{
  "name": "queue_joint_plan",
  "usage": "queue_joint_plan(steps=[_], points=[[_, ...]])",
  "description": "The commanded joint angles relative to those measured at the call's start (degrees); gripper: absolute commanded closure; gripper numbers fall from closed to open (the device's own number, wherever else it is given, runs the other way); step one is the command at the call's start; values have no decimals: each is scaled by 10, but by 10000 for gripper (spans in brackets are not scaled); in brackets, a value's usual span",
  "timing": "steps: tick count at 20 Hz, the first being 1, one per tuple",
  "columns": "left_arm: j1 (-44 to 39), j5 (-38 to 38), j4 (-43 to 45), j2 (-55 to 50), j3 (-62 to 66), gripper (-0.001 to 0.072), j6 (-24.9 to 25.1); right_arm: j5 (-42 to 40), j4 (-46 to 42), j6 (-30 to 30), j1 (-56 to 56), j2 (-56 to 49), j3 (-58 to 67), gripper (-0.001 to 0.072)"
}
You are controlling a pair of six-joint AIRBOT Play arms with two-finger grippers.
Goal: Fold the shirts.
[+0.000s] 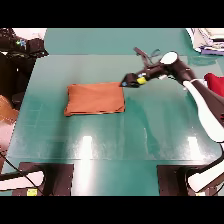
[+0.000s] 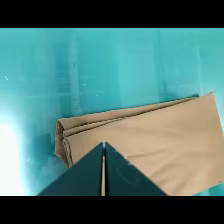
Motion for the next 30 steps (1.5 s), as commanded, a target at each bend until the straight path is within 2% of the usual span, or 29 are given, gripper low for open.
queue_joint_plan(steps=[1, 2, 7, 9, 14, 15, 18, 19, 24, 30], points=[[1, 0, 0, 0, 1, 680, 9, -2, -59, 54, -52, 21, -78, 47], [1, 0, 0, 0, 1, 679, 9, -10, -40, 54, -52, 17, -92, 28], [1, 1, -1, -5, -4, 679, 10, -22, 56, 54, -13, -55, -72, 50], [1, 1, -2, -5, -10, 679, 10, -21, 81, 54, 17, -95, -30, 145], [1, -1, -7, -5, -11, 679, 10, -42, 113, 56, 89, -177, 89, 163], [1, -1, -12, -5, -11, 679, 10, -45, 113, 56, 99, -188, 111, 227], [1, -9, -13, -5, -11, 679, 10, -60, 108, 53, 112, -195, 147, 604], [1, -13, -13, -5, -11, 680, 10, -59, 108, 43, 112, -195, 159, 694], [-50, -19, -12, -4, -11, 680, 10, -41, 107, 41, 40, -160, 189, 695], [-164, -3, -13, -4, -11, 680, 24, 33, 100, 50, -168, -70, 194, 695]])
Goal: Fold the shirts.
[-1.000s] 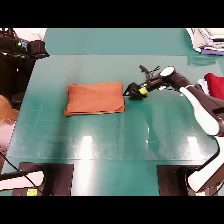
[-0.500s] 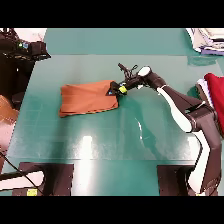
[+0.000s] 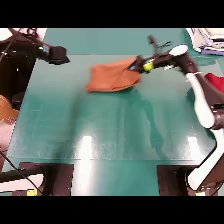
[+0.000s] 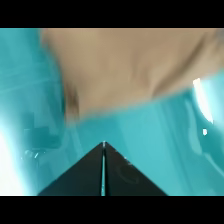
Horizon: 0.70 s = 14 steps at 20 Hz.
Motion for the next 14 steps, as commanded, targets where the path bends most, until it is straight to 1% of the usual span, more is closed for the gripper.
queue_joint_plan(steps=[1, 4, 7, 11, 14], points=[[-62, 17, 0, 0, 0, 680, 5, 40, -21, 17, -123, 53, 3, 695], [-99, 31, 0, 0, 0, 680, 5, 45, -89, 20, -226, 100, 3, 695], [-127, 45, 0, 0, 0, 679, 5, 37, -128, 20, -326, 131, 3, 695], [-149, 66, -5, 0, 0, 679, 2, 26, -129, 19, -435, 137, 3, 695], [-150, 75, -9, 0, 0, 679, -16, 17, -126, 19, -481, 137, 3, 695]])
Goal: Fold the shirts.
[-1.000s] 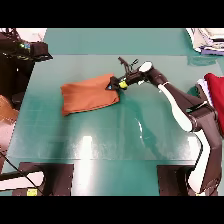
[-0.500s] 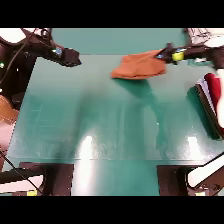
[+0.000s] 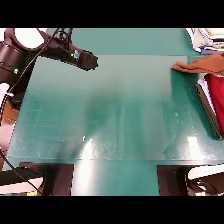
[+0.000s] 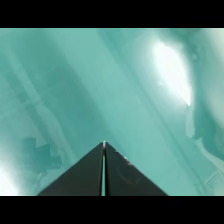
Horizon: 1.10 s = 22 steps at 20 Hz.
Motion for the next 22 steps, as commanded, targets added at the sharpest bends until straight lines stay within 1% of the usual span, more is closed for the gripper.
queue_joint_plan(steps=[1, 2, 4, 7, 10, 13, 15, 17, 20, 22], points=[[-7, 15, -4, 0, 0, 679, -15, -9, -5, 0, -62, 4, 1, 695], [-7, 15, -3, 0, 0, 679, -15, -9, 1, -1, -69, 5, 1, 695], [-7, 15, -4, 0, 0, 679, -15, -23, 47, -27, -77, 10, 1, 695], [-7, 15, -4, 0, 0, 679, -15, -71, 113, -71, -81, 39, 1, 695], [-7, 14, -4, 0, 0, 679, -14, -114, 115, -119, -81, 85, 1, 695], [-7, 14, -4, 0, 0, 679, -13, -119, 113, -163, -81, 127, 1, 695], [-7, 14, -4, 0, 0, 679, -13, -117, 99, -168, -83, 147, 1, 695], [-7, 9, -4, 0, 0, 679, -13, -93, 70, -167, -92, 158, 1, 695], [-7, -2, -4, 0, 0, 679, -13, -8, 29, -167, -117, 158, -4, 695], [-7, -3, -4, 0, 0, 679, -13, 41, 18, -167, -140, 160, -28, 695]])
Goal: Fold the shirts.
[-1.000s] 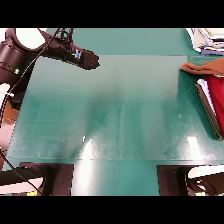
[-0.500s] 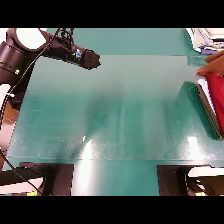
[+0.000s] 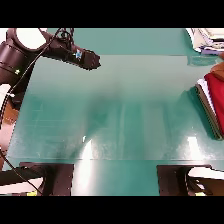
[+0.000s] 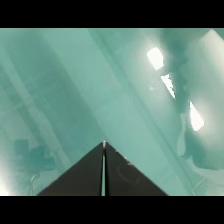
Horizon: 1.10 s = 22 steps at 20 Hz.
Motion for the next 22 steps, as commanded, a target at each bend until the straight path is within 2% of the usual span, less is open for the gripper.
queue_joint_plan(steps=[1, 4, 8, 11, 12, 18, 22], points=[[0, -6, 0, 0, 0, 679, 1, 104, -30, -5, -41, 6, -35, 695], [0, -9, 0, 0, 0, 679, 1, 178, -51, 2, -90, 11, -91, 694], [0, -9, 0, 0, 0, 680, 1, 176, -205, 19, -147, 72, -188, 686], [0, -9, 0, 0, 0, 679, 6, 150, -240, 19, -198, 122, -256, 290], [0, -9, 0, 0, 0, 679, 6, 143, -240, 19, -215, 134, -274, 231], [0, -9, 0, 0, 0, 679, 6, 138, -231, 34, -281, 168, -295, 228], [0, -9, 0, 0, 0, 679, 6, 128, -140, 43, -235, 170, -296, 229]])
